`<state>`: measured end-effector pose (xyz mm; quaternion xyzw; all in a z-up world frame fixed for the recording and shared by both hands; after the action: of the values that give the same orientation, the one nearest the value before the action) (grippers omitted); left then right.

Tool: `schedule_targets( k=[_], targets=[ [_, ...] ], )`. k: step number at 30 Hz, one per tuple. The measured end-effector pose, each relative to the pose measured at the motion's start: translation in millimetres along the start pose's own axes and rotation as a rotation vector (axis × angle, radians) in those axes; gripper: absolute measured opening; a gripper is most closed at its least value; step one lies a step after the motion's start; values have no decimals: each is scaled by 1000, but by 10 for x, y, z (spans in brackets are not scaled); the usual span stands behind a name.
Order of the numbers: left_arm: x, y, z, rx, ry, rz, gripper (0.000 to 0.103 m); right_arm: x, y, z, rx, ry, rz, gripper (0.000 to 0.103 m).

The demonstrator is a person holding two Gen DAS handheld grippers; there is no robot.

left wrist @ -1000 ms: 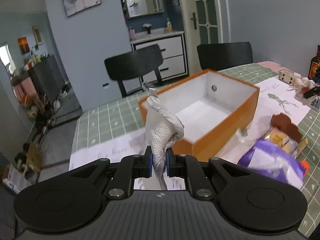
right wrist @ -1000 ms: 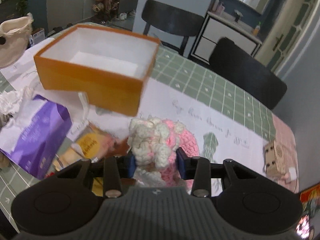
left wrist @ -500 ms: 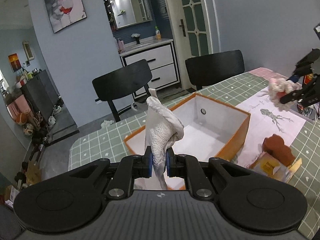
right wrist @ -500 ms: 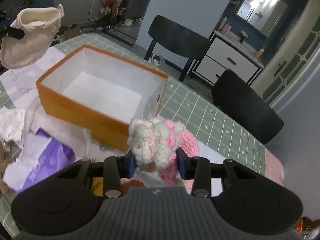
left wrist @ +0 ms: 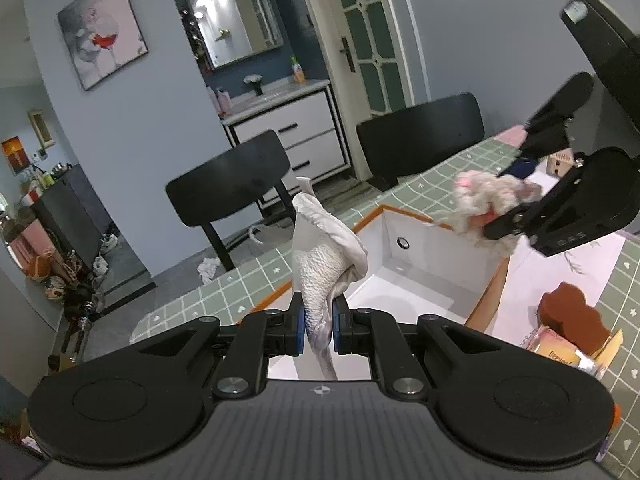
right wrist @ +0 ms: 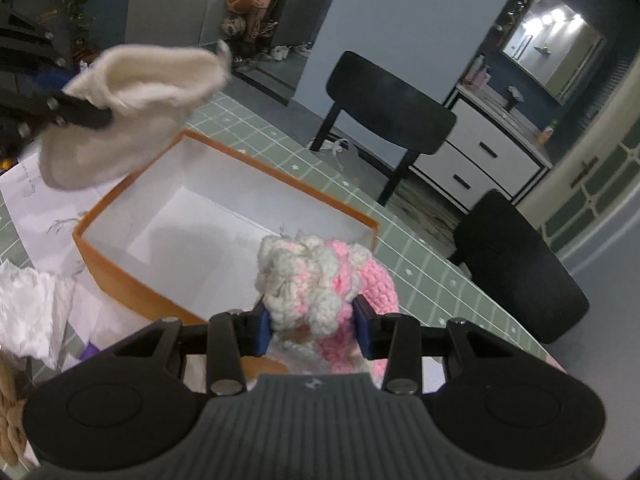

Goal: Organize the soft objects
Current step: 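Carry the white cloth and pink-white toy into the orange box with both tools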

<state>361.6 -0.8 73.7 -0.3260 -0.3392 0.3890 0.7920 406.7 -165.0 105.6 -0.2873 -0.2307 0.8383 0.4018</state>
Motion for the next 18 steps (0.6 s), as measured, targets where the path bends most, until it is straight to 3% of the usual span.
schedule_targets(
  k=[18],
  targets=[
    [-42, 540, -805, 168, 10, -139, 14, 440, -175, -990, 71, -83, 62, 41]
  ],
)
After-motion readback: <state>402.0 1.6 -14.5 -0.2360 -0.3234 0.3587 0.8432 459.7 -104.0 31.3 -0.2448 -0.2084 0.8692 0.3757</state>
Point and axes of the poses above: each gripper's, at about its wrist camera, not at the fingertips, and z roughly against the way its jaws point, x to its left, y to its underside, the point moved 10 cm from there along -z, roughly the way its jaws point, and after that the axes turned 3 degrees about -x, right-handed, at the moved point
